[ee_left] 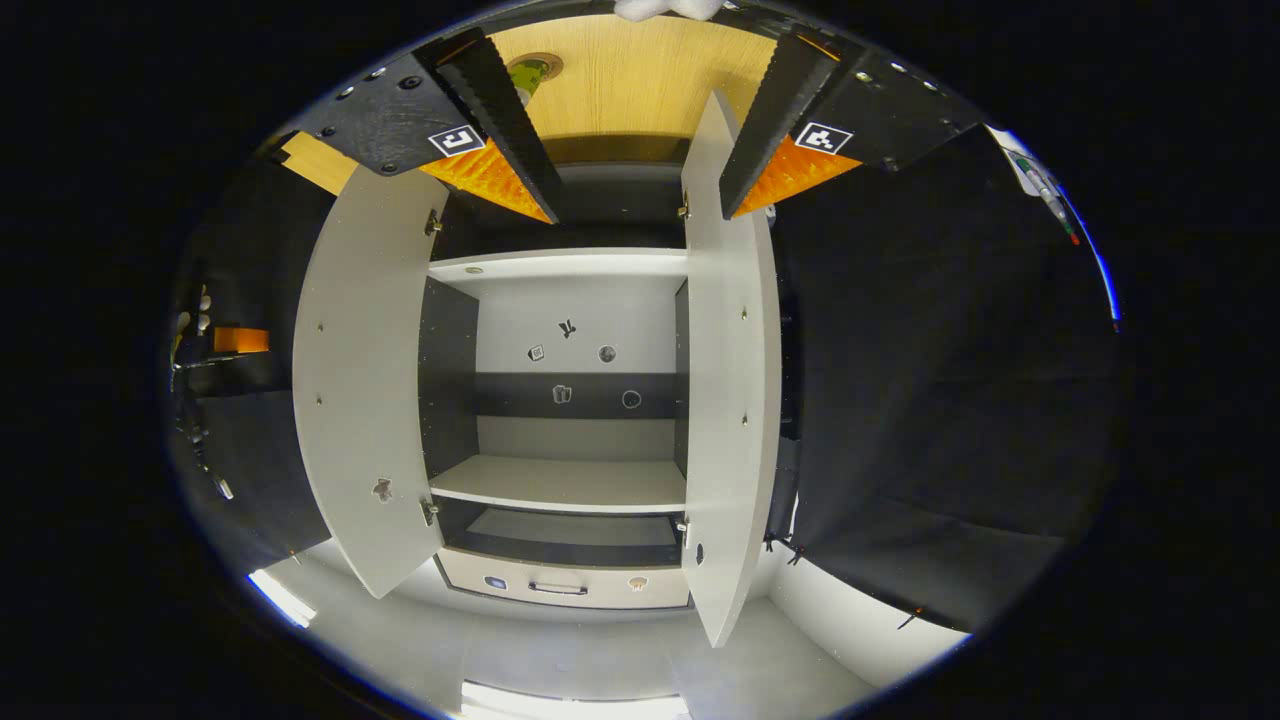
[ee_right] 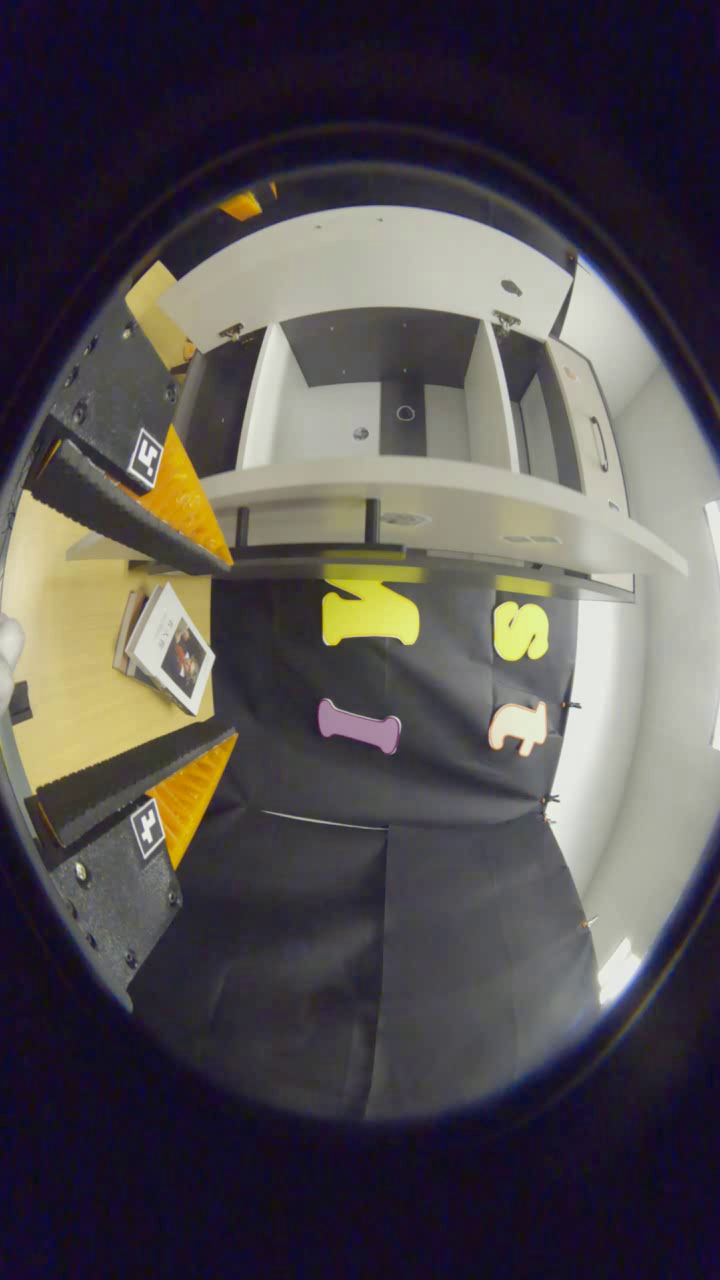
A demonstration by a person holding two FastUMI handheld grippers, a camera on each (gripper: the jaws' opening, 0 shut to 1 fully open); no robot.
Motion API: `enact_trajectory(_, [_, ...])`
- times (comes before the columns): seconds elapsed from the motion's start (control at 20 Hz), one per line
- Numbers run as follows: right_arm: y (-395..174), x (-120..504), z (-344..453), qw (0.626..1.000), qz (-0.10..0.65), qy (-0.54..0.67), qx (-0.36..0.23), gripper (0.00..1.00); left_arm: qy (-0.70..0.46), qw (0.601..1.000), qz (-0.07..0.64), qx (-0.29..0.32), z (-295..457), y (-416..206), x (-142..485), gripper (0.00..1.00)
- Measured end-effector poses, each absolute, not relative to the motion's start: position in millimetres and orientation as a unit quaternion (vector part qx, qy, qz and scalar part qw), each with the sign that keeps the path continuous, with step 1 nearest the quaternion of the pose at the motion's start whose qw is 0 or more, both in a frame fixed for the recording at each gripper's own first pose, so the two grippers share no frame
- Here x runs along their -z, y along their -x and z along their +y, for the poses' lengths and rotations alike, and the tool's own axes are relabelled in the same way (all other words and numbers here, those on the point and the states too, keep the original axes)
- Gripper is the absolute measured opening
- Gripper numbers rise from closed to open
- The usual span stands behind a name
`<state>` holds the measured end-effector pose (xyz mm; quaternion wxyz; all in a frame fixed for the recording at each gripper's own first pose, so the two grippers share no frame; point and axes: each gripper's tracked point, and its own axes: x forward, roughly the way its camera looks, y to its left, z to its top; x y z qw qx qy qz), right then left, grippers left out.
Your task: Grasp the bottle in the cabinet with the left hand and place it on the coaster, then close the right door with the right hand and the left door with the left hand.
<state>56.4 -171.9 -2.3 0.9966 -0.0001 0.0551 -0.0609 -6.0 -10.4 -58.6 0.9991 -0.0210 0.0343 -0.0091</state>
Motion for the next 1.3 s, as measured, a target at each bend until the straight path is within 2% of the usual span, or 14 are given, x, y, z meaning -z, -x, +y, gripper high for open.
enact_trajectory(0.25, [-106.6, -16.9, -180.2, 0.999, 0.038, 0.008, 0.017, 0.98, 0.005, 0.999, 0.028, -0.018, -27.0, 12.4, 44.5, 0.96])
enact_trajectory(0.45, [-121.2, -28.1, -159.5, 0.999, 0.033, 0.011, -0.041, 0.96, 0.005, 0.999, 0.024, -0.039, -38.7, 13.6, 36.8, 0.96])
enact_trajectory(1.0, [-118.2, -24.6, -121.3, 0.996, 0.051, -0.011, -0.073, 0.96, 0.008, 0.998, 0.035, -0.059, -39.1, 14.4, 47.4, 0.96])
enact_trajectory(1.15, [-118.0, -23.1, -94.3, 0.995, 0.056, -0.011, -0.077, 0.91, 0.007, 0.998, 0.036, -0.059, -28.5, 16.1, 48.6, 0.96])
enact_trajectory(1.2, [-117.6, -22.6, -86.1, 0.995, 0.058, -0.014, -0.076, 0.94, 0.007, 0.997, 0.036, -0.06, -23.8, 16.2, 50.1, 0.96])
enact_trajectory(1.3, [-119.5, -22.9, -68.0, 0.996, 0.056, -0.014, -0.074, 0.95, 0.006, 0.997, 0.036, -0.062, -15.2, 17.2, 51.0, 0.96])
